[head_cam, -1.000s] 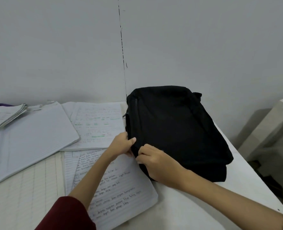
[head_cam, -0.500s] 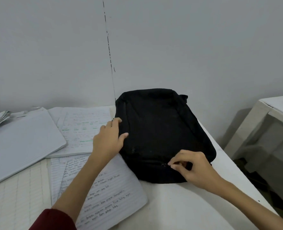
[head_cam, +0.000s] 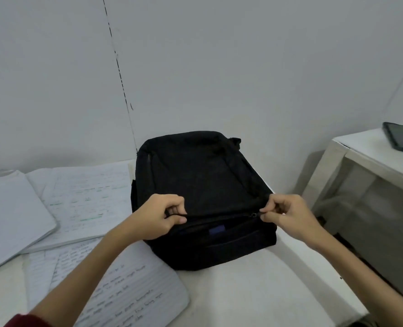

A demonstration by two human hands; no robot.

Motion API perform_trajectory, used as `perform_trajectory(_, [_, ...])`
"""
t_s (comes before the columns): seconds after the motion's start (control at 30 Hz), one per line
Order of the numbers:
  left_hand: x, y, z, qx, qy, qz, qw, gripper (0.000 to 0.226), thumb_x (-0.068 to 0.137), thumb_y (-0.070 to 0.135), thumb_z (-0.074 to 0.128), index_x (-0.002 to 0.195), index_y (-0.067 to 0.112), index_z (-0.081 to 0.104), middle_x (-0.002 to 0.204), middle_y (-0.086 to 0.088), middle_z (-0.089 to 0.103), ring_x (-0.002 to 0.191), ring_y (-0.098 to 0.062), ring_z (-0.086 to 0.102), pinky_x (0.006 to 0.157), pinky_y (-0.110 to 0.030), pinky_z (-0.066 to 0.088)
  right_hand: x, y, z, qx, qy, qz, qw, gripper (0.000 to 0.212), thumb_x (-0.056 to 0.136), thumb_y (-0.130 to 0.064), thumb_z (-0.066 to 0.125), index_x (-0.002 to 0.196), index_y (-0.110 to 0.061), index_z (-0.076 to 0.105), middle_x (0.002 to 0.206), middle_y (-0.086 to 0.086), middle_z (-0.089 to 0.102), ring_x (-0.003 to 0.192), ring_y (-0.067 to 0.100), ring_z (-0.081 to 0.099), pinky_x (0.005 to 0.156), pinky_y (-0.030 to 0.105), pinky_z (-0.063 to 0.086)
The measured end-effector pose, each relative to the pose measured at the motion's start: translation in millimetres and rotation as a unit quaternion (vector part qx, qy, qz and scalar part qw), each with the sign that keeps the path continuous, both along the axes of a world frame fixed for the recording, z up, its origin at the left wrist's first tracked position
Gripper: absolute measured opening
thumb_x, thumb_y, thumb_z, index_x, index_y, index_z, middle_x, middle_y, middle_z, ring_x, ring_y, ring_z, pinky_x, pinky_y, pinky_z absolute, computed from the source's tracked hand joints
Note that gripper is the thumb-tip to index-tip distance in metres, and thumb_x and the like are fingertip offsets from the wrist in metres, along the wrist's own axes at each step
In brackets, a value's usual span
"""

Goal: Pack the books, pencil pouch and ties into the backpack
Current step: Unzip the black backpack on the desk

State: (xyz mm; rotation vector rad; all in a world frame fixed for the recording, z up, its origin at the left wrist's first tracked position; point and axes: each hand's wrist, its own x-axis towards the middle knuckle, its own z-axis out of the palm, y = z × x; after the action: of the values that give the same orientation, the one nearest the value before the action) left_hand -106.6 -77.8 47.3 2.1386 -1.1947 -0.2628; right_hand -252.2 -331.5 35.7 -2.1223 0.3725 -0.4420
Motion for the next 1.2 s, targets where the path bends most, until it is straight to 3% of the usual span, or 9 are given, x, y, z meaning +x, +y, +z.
perform_trajectory(0.17, [2,-24,21,0.196,0.071,-0.050,0.977,0.012,0.083,0.034,0.069,0.079,0.030,0.059,0.077,0.013,0.057,0.071,0.000,0.055,0.069,-0.012,0.045,-2,-21,1,0.036,0.043,0.022,0.998,0.038,0.073,0.012,0.069,0.053,-0.019,0.063,0.056,0.005,0.062,0.059,0.018,0.055,0.063,0.031,0.045])
perform_trajectory(0.3, [-21,-94,8,0.108,0.032,-0.069,0.991,0.044,0.078,0.057,0.064,0.113,0.030,0.062,0.100,0.014,0.062,0.090,-0.004,0.060,0.087,-0.027,0.050,-3,-21,4,0.028,0.056,0.063,0.996,0.028,0.078,0.008,0.068,0.065,-0.015,0.061,0.059,0.004,0.059,0.057,0.018,0.056,0.061,0.030,0.047])
perform_trajectory(0.47, [-31,-133,-14,0.025,0.003,-0.071,0.997,0.014,0.086,0.027,0.065,0.074,0.023,0.059,0.079,0.006,0.059,0.076,-0.012,0.057,0.077,-0.038,0.051,-10,-27,-1,-0.028,0.021,-0.003,0.999,0.033,0.078,0.004,0.070,0.062,-0.022,0.058,0.049,-0.013,0.055,0.045,0.002,0.043,0.052,0.014,0.036])
perform_trajectory(0.57, [-23,-119,-13,-0.034,-0.006,-0.087,0.996,0.036,0.085,0.018,0.067,0.059,0.029,0.043,0.067,0.011,0.049,0.064,-0.003,0.046,0.066,-0.023,0.043,-12,-45,-4,-0.008,-0.028,-0.083,0.996,0.035,0.078,0.004,0.071,0.060,-0.024,0.058,0.067,0.003,0.067,0.059,0.024,0.056,0.062,0.034,0.046])
perform_trajectory(0.63, [-16,-108,-10,-0.037,0.001,-0.101,0.994,0.041,0.084,0.017,0.068,0.057,0.030,0.041,0.064,0.013,0.047,0.062,-0.002,0.044,0.064,-0.017,0.037,-8,-53,-2,-0.005,-0.037,-0.104,0.994,0.034,0.077,0.002,0.072,0.059,-0.024,0.058,0.076,0.012,0.070,0.063,0.031,0.057,0.065,0.036,0.048])
perform_trajectory(0.8, [-6,-115,14,0.098,0.101,-0.079,0.987,0.028,0.092,0.049,0.047,0.076,0.030,0.060,0.059,0.015,0.053,0.053,0.002,0.050,0.060,-0.019,0.043,17,-54,5,-0.068,0.066,-0.047,0.994,0.031,0.083,0.000,0.064,0.068,-0.025,0.056,0.069,-0.006,0.062,0.057,0.012,0.049,0.058,0.017,0.041])
perform_trajectory(0.93, [-14,-161,8,0.190,0.085,-0.011,0.978,0.065,0.086,0.071,0.029,0.088,0.015,0.062,0.070,0.004,0.068,0.061,-0.015,0.066,0.066,-0.028,0.057,23,-54,11,-0.113,0.101,-0.013,0.988,0.031,0.085,-0.001,0.061,0.070,-0.027,0.055,0.066,-0.005,0.060,0.063,0.015,0.054,0.062,0.022,0.045])
perform_trajectory(1.07, [-18,-185,-17,0.139,0.166,-0.045,0.975,0.030,0.094,0.038,0.052,0.073,0.017,0.049,0.066,0.000,0.057,0.058,-0.010,0.057,0.051,-0.019,0.051,26,-53,9,-0.144,0.100,-0.026,0.984,0.030,0.083,0.002,0.059,0.069,-0.024,0.055,0.059,-0.012,0.050,0.054,0.008,0.044,0.053,0.011,0.037])
perform_trajectory(1.2, [-5,-173,-17,0.016,0.229,-0.066,0.971,0.021,0.097,0.015,0.049,0.076,0.016,0.044,0.066,0.000,0.048,0.058,-0.005,0.051,0.044,-0.016,0.048,43,-62,7,-0.165,0.089,-0.064,0.980,0.020,0.082,-0.001,0.061,0.074,-0.020,0.060,0.063,-0.013,0.053,0.055,0.002,0.044,0.054,0.012,0.035])
